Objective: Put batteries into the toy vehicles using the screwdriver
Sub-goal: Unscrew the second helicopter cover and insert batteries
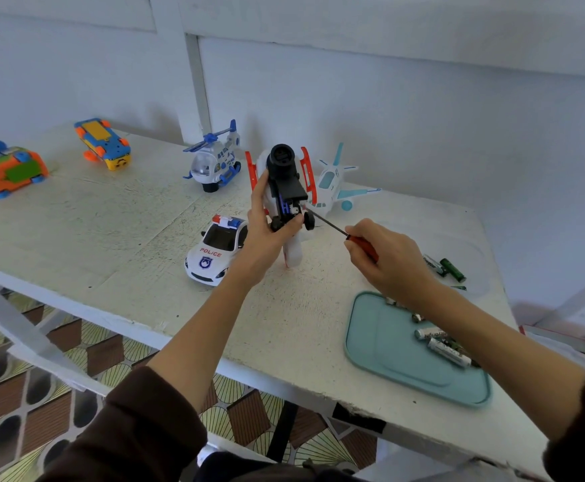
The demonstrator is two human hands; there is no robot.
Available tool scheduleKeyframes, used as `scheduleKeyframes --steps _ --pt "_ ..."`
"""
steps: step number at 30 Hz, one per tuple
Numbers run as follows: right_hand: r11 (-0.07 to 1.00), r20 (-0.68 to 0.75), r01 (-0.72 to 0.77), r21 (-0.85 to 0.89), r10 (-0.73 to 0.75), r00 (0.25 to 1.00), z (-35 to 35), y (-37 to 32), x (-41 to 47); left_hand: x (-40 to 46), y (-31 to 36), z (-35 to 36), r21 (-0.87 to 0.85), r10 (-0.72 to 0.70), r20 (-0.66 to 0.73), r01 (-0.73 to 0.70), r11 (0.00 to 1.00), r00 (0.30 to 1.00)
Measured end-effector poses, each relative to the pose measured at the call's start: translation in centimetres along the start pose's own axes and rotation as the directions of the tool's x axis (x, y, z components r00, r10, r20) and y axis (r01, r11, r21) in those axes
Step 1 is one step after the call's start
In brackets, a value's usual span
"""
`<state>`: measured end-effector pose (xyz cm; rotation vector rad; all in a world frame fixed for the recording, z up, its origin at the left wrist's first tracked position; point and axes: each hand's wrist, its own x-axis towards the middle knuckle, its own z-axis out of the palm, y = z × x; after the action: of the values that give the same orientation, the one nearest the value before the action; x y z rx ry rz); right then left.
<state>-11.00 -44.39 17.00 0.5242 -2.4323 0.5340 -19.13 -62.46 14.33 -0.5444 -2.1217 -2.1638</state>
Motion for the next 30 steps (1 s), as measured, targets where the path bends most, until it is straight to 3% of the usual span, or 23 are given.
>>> scheduleKeyframes --steps 5,21,27,30 --pt "1.000 -0.081 0.009 0.005 -0.008 0.997 -0.7 -0.3 1.0 0.0 -0.2 0.3 0.022 -0.006 -0.016 0.006 1.000 1.000" --pt "0.999 -0.140 -0.028 0.022 0.031 0.990 -1.0 -0.9 4.2 0.3 -0.1 0.3 -0.002 -0.009 0.017 0.009 1.000 1.000" --pt "0.997 -0.031 -0.041 -0.061 0.039 0.999 -0.8 -0.1 3.7 0.3 0.1 0.3 0.018 -0.024 0.057 0.023 1.000 0.998" --pt "0.994 -0.042 -0.073 -0.079 0.070 0.997 -1.0 0.3 4.2 0.5 0.0 0.3 0.068 -0.031 0.106 0.024 0.997 0.994"
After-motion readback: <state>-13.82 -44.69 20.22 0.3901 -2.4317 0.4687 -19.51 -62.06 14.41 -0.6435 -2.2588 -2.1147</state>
